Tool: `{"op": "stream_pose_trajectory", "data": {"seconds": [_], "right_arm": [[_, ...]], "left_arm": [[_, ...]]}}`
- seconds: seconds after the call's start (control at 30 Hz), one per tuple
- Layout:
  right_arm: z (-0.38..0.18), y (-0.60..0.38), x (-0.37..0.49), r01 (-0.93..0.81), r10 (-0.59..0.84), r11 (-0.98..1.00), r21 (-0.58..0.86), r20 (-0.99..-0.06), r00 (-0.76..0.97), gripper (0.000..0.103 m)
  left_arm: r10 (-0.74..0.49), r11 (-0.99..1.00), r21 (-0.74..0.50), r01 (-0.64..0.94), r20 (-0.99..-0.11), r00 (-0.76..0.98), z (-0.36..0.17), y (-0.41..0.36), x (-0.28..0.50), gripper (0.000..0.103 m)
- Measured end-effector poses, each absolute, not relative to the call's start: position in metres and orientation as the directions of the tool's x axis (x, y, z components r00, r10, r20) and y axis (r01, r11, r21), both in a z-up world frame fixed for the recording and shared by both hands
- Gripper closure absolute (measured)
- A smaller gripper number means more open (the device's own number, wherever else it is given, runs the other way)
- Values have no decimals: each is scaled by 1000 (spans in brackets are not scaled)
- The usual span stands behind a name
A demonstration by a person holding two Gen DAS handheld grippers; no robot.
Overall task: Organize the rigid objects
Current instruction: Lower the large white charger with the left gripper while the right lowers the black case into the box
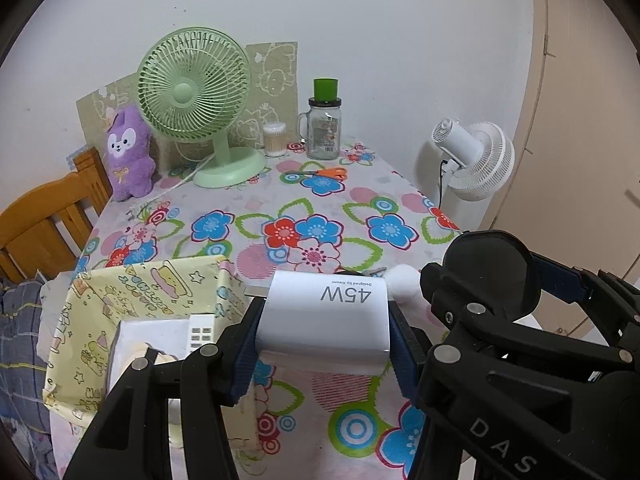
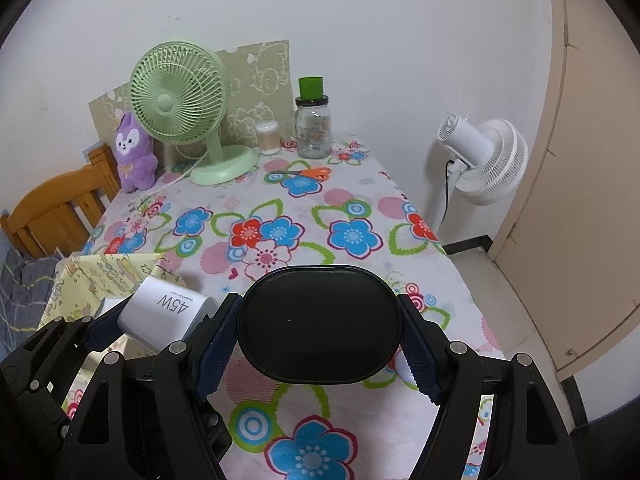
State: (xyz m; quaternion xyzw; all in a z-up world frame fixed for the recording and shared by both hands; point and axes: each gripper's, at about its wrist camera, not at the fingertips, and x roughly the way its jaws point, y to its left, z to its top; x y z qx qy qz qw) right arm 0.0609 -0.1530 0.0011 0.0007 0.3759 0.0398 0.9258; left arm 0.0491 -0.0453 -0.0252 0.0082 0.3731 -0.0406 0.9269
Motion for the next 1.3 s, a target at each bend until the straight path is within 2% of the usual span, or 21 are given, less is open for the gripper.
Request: {"op": "stream_pose_trajectory", "data": {"seconds": [1.3], "right_arm": [[0,-58,77,-185,152,982,29,-704,694,26]], "left_arm": [[-11,1000,-4,12,-707,707,-28,39,55,44]]}}
